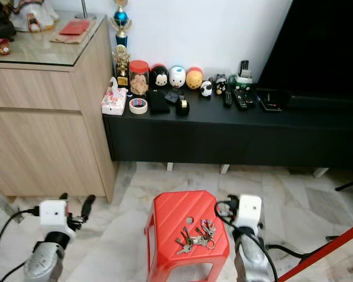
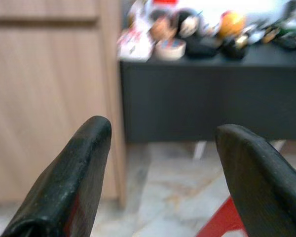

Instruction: Hang keys on a hook

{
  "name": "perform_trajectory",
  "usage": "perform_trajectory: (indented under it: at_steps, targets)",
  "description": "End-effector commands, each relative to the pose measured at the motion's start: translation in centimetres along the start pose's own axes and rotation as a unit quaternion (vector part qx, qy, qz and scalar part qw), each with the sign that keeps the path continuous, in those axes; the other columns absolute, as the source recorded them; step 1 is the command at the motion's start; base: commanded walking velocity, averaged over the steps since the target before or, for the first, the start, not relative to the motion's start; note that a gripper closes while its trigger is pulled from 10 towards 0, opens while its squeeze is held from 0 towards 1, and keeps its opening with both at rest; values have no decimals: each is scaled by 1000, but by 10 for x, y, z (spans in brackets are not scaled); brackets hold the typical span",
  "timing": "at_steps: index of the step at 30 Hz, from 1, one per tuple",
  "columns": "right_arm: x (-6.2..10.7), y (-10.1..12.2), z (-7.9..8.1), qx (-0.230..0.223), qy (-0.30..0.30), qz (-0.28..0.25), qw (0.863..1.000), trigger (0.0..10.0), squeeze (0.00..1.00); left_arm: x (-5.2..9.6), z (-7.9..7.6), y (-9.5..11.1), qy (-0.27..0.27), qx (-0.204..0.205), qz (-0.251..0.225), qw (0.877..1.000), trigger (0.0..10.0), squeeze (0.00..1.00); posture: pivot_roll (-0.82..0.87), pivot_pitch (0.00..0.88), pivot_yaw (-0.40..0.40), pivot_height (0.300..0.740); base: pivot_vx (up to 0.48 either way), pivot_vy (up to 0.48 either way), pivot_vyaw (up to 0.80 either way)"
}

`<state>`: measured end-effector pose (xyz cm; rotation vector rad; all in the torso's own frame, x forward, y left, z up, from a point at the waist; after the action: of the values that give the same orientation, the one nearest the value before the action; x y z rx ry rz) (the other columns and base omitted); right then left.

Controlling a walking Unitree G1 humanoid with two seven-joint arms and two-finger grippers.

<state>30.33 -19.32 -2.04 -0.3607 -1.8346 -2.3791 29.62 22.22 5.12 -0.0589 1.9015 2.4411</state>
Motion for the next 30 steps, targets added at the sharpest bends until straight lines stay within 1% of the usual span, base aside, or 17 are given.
perform_trajectory:
  at_steps: [1,4,7,9,11,16,21,27,30]
  targets:
    - [-1,12,2,-1,4,-26,1000,10000,0,0,-13,9,-26,11,-8,1000,10000,0,105,0,-131,736,0,0,0]
    - [2,5,5,4,10,-13,1000,10000,0,-1,-12,14,-26,13,-13,1000,10000,0,96,0,-117,736,0,0,0]
    - [3,0,6,9,6,-5,1000,10000,0,-4,-12,13,-29,10,-9,999,10000,0,83,0,-104,736,0,0,0]
    - [3,-2,6,10,2,-2,1000,10000,0,-5,-12,13,-31,9,-8,999,10000,0,81,0,-99,736,0,0,0]
    - [4,-5,1,8,-13,7,1000,10000,0,-5,-11,14,-34,12,-1,999,10000,0,72,0,-92,736,0,0,0]
    - [5,-11,-1,12,-17,28,999,10000,0,-4,-10,11,-35,16,11,999,10000,0,69,0,-91,731,0,0,0]
    - [8,-15,-8,18,-25,37,999,10000,0,-1,-10,10,-37,15,15,999,10000,0,78,0,-93,696,0,0,0]
    - [5,-13,-4,13,-20,40,999,10000,0,-3,-5,10,-34,11,21,999,10000,0,85,0,-102,651,0,0,0]
    - [5,-12,-5,11,-22,39,999,10000,0,-3,-5,9,-36,11,25,999,10000,0,85,0,-102,646,0,0,0]
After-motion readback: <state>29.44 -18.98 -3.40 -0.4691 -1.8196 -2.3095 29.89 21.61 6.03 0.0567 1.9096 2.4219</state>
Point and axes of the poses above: a point about 5 cm out from each wrist's last joint towards the gripper, its own x axis pointing back from the gripper into the wrist, its own y axis along the axis of the wrist's last joint, z = x × y, the point moved 5 cm from there along -x, pointing out of the wrist towards the gripper, and after that the axes turned 9 degrees about -x, right-handed, at the moved point
